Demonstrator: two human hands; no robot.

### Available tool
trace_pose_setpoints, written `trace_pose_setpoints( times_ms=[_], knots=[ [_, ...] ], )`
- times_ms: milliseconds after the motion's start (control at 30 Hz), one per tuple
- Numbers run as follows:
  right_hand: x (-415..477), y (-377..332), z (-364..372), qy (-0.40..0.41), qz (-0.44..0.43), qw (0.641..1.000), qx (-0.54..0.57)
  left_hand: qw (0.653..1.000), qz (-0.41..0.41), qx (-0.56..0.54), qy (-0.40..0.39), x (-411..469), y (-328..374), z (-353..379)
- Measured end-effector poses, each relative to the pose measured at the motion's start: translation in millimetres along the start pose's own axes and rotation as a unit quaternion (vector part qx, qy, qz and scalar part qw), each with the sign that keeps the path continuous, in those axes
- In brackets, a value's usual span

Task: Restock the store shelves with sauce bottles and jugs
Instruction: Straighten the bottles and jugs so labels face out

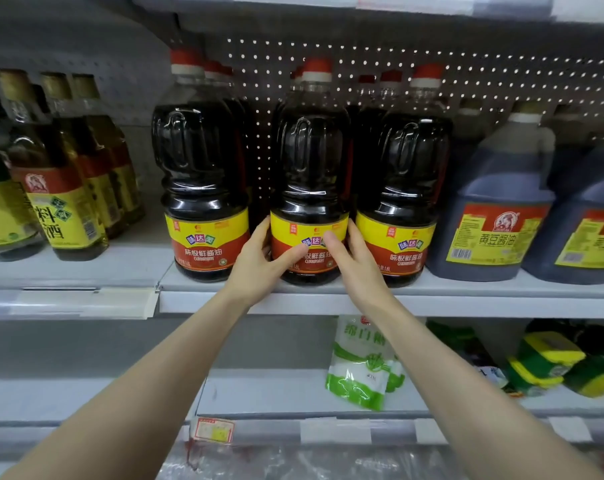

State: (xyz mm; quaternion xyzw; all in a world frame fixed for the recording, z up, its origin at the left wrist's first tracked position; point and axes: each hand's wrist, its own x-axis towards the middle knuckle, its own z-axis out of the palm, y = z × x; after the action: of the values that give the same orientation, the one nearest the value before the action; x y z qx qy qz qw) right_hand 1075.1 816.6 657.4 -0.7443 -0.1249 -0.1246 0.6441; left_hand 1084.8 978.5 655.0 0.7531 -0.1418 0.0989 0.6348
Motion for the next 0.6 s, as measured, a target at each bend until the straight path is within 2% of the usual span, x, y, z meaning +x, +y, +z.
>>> trace_pose_setpoints(
  times_ms=[600],
  knots=[
    [3, 7, 7, 0.006, -0.003, 1.000, -0.020, 1.000, 0.004, 0.001, -0.020, 0, -11, -6]
  ],
)
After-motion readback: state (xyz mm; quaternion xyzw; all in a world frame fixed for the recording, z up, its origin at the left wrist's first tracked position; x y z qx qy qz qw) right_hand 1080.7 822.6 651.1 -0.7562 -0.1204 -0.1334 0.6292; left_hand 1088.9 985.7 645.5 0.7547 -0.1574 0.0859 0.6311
